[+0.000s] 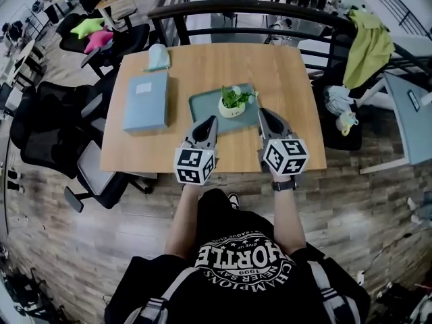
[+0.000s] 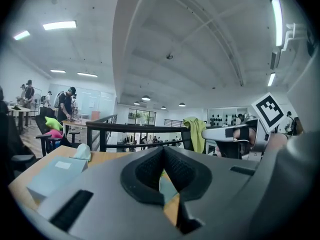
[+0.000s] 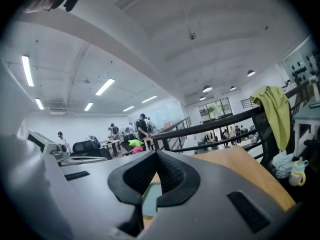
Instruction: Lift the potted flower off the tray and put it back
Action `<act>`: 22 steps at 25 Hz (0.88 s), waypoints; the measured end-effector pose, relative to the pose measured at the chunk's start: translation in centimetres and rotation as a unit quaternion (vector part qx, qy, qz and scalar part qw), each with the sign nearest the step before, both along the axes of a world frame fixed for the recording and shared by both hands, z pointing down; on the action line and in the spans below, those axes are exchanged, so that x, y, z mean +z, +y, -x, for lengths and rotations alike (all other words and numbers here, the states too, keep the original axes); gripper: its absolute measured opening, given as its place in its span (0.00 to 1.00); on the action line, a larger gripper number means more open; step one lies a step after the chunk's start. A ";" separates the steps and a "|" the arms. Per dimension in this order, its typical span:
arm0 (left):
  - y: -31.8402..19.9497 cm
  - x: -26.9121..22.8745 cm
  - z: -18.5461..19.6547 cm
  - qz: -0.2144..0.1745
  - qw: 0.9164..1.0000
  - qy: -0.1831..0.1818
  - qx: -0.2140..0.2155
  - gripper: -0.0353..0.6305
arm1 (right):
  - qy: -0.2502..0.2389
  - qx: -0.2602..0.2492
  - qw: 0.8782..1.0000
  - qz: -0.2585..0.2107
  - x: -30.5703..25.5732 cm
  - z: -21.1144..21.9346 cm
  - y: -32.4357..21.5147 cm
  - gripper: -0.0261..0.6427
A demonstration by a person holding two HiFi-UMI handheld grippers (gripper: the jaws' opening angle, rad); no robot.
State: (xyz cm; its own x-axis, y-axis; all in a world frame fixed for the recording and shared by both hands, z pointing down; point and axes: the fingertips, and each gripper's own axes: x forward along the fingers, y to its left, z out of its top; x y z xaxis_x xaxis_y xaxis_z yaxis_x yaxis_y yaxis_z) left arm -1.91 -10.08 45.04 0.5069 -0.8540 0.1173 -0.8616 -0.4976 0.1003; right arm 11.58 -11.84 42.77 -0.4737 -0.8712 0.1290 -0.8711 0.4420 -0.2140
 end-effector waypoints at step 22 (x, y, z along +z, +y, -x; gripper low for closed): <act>-7.4 10.3 -0.1 0.099 0.995 -0.011 -0.003 0.13 | 0.021 -0.033 0.991 0.126 12.5 -1.0 -6.1 0.11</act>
State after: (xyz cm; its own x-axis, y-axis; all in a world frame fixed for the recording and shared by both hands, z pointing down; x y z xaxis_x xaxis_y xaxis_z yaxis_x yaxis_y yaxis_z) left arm -1.78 -17.44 55.32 0.4973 -0.8163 0.2940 -0.8676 -0.4647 0.1771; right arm 12.61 -17.90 55.27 -0.5180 -0.7758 0.3602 -0.8528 0.4354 -0.2886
